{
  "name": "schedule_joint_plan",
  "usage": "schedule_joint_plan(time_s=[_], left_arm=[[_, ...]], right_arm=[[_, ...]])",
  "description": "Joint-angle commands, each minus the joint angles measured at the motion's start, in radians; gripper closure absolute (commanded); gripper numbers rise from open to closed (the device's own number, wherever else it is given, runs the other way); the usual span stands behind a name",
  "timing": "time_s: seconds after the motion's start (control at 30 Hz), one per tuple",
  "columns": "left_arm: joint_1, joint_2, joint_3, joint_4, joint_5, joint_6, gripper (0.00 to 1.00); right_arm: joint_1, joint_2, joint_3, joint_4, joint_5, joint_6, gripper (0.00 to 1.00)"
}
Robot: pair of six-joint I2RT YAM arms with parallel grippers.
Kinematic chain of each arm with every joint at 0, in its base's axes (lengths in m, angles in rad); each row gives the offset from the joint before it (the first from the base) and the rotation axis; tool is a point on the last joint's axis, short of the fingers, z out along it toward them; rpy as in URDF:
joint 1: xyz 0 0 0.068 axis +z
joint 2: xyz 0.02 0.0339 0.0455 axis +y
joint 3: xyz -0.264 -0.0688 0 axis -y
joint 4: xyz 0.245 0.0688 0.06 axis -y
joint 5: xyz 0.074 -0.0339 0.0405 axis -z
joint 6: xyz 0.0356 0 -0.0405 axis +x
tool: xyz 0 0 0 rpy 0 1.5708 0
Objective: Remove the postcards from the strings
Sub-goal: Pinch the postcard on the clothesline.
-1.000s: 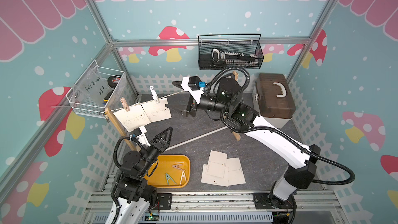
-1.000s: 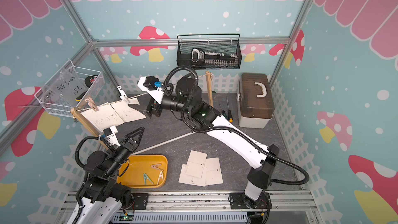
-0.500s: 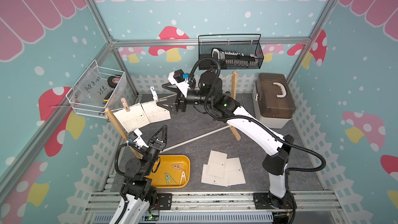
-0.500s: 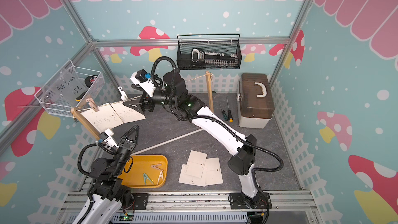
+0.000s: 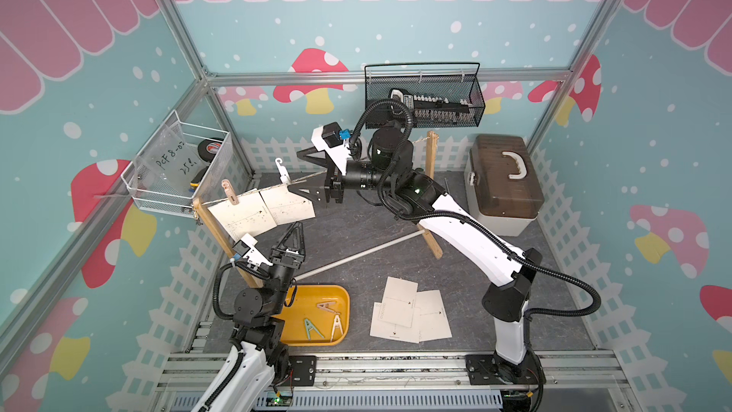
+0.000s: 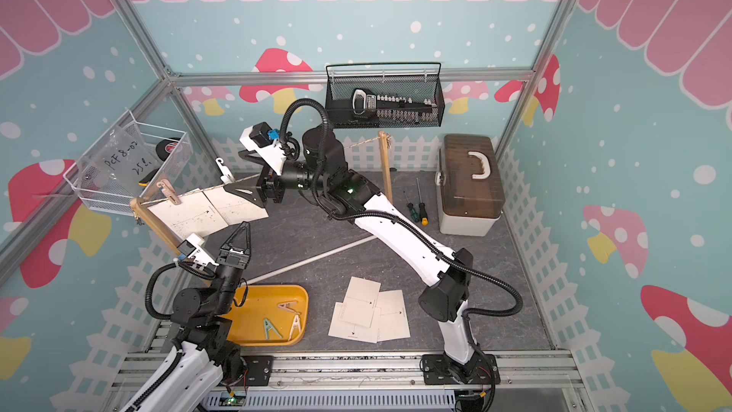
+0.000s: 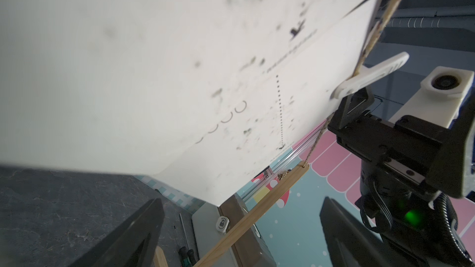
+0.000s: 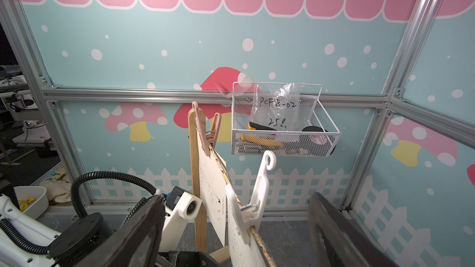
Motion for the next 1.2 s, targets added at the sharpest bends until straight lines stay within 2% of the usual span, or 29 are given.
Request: schedule_joint_plan(time_s=[0.0, 0.3, 0.4, 0.57, 0.8, 1.0, 1.17], left_arm=[[0.006, 0.036, -0.002, 0.115, -0.021, 0.022, 0.0], [0.005, 0.162, 0.016, 0.218, -0.024, 0.024, 0.01], [0.006, 0.176, 0.016, 0.273, -0.027, 0.025, 0.01], [0.006, 0.167, 0.015, 0.27, -0.027, 0.014, 0.04], [0.005, 0.097, -0.005, 0.232, -0.038, -0.002, 0.19], [0.006, -0.004, -0.025, 0.102, -0.06, -0.007, 0.35], [0.006, -0.039, -0.041, 0.065, -0.061, -0.02, 0.41]], right_arm=[[-0.002, 0.006, 0.021, 0.033, -0.023, 0.002, 0.14], [-0.004, 0.009, 0.021, 0.04, -0.033, 0.004, 0.14], [-0.004, 0.008, 0.021, 0.037, -0.036, 0.001, 0.14], [-0.006, 0.006, 0.022, 0.036, -0.031, -0.002, 0.14], [-0.007, 0.017, 0.024, 0.036, -0.017, -0.001, 0.14], [-0.009, 0.03, 0.038, 0.036, -0.006, 0.004, 0.14], [-0.012, 0.044, 0.057, 0.036, 0.009, 0.022, 0.14]])
